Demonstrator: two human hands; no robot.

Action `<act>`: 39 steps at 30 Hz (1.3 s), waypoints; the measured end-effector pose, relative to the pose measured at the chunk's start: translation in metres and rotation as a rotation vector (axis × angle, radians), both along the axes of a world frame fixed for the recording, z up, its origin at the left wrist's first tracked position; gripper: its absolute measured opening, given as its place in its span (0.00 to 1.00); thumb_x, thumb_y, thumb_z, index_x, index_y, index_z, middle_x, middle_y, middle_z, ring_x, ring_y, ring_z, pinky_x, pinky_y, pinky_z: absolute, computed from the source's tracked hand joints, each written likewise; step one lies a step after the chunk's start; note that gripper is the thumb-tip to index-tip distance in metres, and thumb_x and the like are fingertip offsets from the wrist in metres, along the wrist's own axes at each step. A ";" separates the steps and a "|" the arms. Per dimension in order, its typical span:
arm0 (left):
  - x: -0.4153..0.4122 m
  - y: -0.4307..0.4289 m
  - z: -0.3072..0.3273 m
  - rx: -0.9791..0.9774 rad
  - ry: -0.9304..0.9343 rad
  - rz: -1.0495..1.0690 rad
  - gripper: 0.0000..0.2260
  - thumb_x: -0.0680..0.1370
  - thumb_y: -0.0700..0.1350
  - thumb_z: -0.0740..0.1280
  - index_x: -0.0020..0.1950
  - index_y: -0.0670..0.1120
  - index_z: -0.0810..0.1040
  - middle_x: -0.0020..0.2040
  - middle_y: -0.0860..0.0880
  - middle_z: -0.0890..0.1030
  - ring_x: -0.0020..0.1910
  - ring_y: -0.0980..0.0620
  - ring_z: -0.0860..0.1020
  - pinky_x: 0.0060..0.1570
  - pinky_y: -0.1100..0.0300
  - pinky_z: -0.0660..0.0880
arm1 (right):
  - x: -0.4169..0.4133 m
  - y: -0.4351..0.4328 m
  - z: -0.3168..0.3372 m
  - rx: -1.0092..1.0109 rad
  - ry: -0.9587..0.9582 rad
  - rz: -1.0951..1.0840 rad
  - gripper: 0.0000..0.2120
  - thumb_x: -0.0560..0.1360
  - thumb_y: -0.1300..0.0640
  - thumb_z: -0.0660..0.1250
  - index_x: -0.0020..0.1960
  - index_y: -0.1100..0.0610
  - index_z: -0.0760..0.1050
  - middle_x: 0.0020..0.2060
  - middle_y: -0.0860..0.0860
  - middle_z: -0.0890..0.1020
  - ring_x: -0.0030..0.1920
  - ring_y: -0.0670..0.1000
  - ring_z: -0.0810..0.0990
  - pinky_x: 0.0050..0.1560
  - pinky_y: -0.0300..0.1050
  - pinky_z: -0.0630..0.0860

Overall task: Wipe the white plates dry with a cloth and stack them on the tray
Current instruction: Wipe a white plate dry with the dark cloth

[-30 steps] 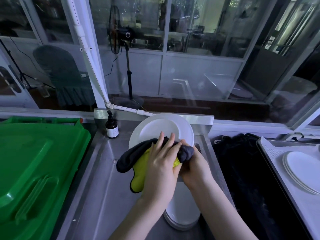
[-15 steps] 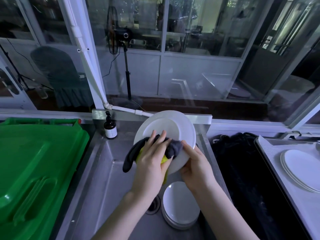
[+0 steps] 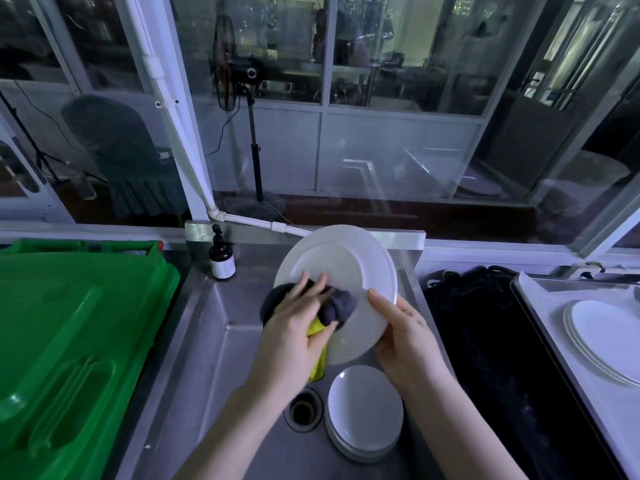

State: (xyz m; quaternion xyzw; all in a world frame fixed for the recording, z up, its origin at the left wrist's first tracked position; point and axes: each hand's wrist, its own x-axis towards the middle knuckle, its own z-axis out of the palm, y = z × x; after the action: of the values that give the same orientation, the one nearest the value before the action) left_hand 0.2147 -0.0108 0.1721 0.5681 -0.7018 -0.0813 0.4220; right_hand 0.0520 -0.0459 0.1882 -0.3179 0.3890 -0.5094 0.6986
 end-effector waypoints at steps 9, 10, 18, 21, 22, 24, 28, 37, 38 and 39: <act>0.022 -0.027 0.015 0.085 0.058 0.189 0.18 0.74 0.37 0.73 0.63 0.39 0.79 0.70 0.49 0.74 0.74 0.47 0.67 0.67 0.66 0.61 | -0.008 0.001 0.003 -0.018 -0.010 0.010 0.12 0.70 0.57 0.71 0.51 0.58 0.86 0.52 0.61 0.86 0.50 0.58 0.85 0.52 0.53 0.81; 0.024 -0.023 0.011 0.088 0.069 0.169 0.17 0.74 0.36 0.73 0.62 0.39 0.79 0.71 0.50 0.73 0.74 0.48 0.66 0.68 0.66 0.61 | -0.010 -0.002 0.006 -0.035 -0.024 -0.004 0.11 0.69 0.57 0.71 0.50 0.58 0.86 0.51 0.61 0.86 0.49 0.56 0.85 0.50 0.49 0.83; -0.014 -0.008 0.005 -0.040 0.019 -0.048 0.20 0.77 0.44 0.70 0.68 0.43 0.76 0.73 0.52 0.71 0.76 0.53 0.63 0.73 0.63 0.60 | 0.001 0.010 -0.004 -0.017 0.063 0.044 0.13 0.69 0.54 0.72 0.51 0.57 0.86 0.48 0.61 0.86 0.47 0.59 0.85 0.49 0.56 0.81; -0.006 -0.031 0.020 -0.014 -0.005 0.033 0.20 0.77 0.43 0.71 0.68 0.42 0.76 0.73 0.51 0.71 0.76 0.51 0.63 0.71 0.68 0.57 | 0.004 0.017 -0.009 0.016 0.012 0.087 0.14 0.70 0.56 0.72 0.54 0.59 0.85 0.52 0.62 0.85 0.50 0.58 0.85 0.48 0.49 0.83; -0.001 -0.038 0.024 0.000 -0.008 0.064 0.20 0.77 0.43 0.71 0.68 0.41 0.76 0.73 0.50 0.71 0.75 0.50 0.64 0.70 0.67 0.57 | 0.004 0.019 -0.009 0.024 0.002 0.094 0.15 0.70 0.56 0.72 0.54 0.59 0.85 0.53 0.62 0.85 0.50 0.57 0.85 0.48 0.47 0.83; 0.009 -0.046 0.029 0.050 0.014 0.134 0.21 0.77 0.44 0.71 0.69 0.41 0.75 0.71 0.46 0.74 0.72 0.48 0.70 0.66 0.65 0.62 | 0.000 0.020 -0.006 0.021 0.005 0.091 0.15 0.69 0.56 0.73 0.54 0.59 0.85 0.53 0.62 0.85 0.49 0.57 0.85 0.47 0.47 0.82; 0.026 -0.042 0.017 0.158 0.195 0.356 0.12 0.78 0.49 0.69 0.55 0.42 0.80 0.40 0.44 0.82 0.44 0.40 0.79 0.35 0.60 0.59 | -0.014 0.018 0.000 -0.015 0.044 0.063 0.15 0.69 0.54 0.74 0.54 0.58 0.85 0.52 0.62 0.85 0.49 0.59 0.84 0.48 0.54 0.79; -0.028 0.027 -0.039 0.340 0.348 0.384 0.05 0.79 0.49 0.68 0.44 0.52 0.75 0.28 0.59 0.70 0.31 0.53 0.76 0.29 0.65 0.64 | -0.034 0.012 -0.008 -0.016 0.032 -0.062 0.11 0.70 0.54 0.71 0.51 0.53 0.86 0.51 0.59 0.85 0.46 0.57 0.85 0.37 0.54 0.82; -0.038 0.033 -0.043 0.369 0.356 0.356 0.03 0.78 0.49 0.68 0.46 0.53 0.77 0.26 0.59 0.70 0.28 0.59 0.74 0.28 0.69 0.65 | -0.036 0.011 -0.009 -0.019 0.025 -0.080 0.11 0.70 0.54 0.70 0.50 0.52 0.86 0.50 0.57 0.86 0.46 0.56 0.85 0.34 0.52 0.81; -0.046 0.037 -0.047 0.402 0.360 0.329 0.02 0.78 0.50 0.69 0.46 0.55 0.77 0.25 0.59 0.71 0.27 0.62 0.72 0.28 0.70 0.66 | -0.039 0.010 -0.009 -0.021 0.025 -0.094 0.11 0.70 0.54 0.70 0.50 0.52 0.87 0.49 0.56 0.86 0.45 0.54 0.86 0.32 0.50 0.81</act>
State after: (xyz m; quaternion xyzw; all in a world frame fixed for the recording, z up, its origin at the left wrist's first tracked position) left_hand 0.1690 0.0258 0.1247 0.7224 -0.4847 -0.2481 0.4263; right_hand 0.0130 -0.0361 0.1791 -0.3128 0.4069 -0.5418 0.6656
